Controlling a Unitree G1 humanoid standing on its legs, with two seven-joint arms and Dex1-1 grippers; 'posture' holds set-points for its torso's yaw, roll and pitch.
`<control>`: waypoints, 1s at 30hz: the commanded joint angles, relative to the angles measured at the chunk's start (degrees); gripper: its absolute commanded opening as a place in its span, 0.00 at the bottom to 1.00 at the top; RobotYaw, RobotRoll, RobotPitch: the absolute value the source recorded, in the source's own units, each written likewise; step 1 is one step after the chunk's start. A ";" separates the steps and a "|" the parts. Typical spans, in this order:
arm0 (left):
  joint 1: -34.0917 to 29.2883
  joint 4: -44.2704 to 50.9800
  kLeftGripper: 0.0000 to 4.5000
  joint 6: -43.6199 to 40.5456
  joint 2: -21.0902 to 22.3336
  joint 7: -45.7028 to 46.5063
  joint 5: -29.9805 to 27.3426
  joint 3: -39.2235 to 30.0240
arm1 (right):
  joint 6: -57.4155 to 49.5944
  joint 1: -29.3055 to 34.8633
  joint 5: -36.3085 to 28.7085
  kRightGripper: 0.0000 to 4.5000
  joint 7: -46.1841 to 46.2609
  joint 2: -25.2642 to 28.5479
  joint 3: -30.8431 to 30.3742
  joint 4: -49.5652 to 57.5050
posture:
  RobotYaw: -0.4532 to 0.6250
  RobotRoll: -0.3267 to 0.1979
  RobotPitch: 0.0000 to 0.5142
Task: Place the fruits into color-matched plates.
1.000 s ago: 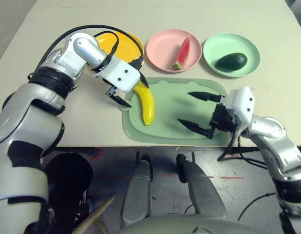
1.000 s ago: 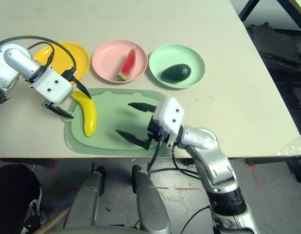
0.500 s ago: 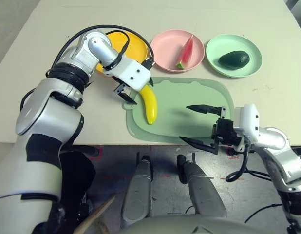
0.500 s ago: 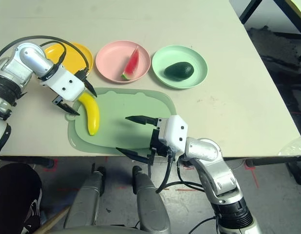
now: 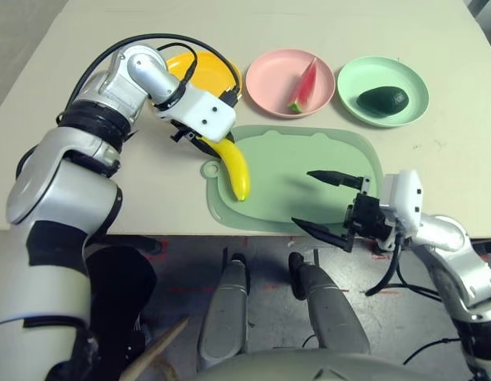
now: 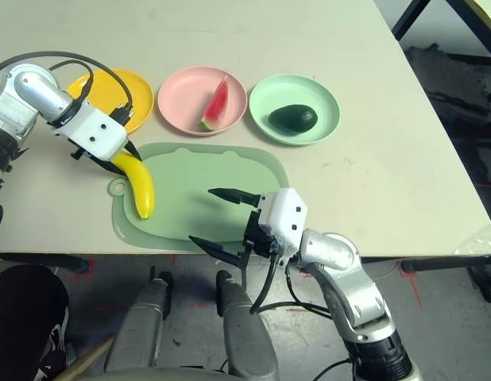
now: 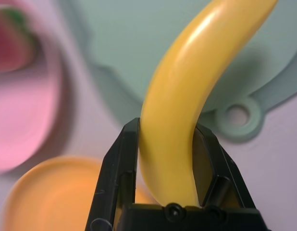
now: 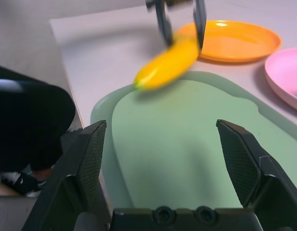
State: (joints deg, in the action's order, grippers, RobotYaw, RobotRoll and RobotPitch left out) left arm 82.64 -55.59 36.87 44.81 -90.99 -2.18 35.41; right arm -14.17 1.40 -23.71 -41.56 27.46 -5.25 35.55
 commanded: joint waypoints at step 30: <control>-6.43 -20.13 0.36 -15.14 -3.88 48.77 22.53 -15.96 | -5.05 3.76 9.23 1.00 18.83 -9.38 -8.77 7.70 | 0.35 0.62 0.45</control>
State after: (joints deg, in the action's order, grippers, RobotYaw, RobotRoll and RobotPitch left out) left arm 77.29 -74.57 22.31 41.26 -42.05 19.60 19.94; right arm -20.04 4.17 -14.92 -22.79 18.15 -13.32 43.68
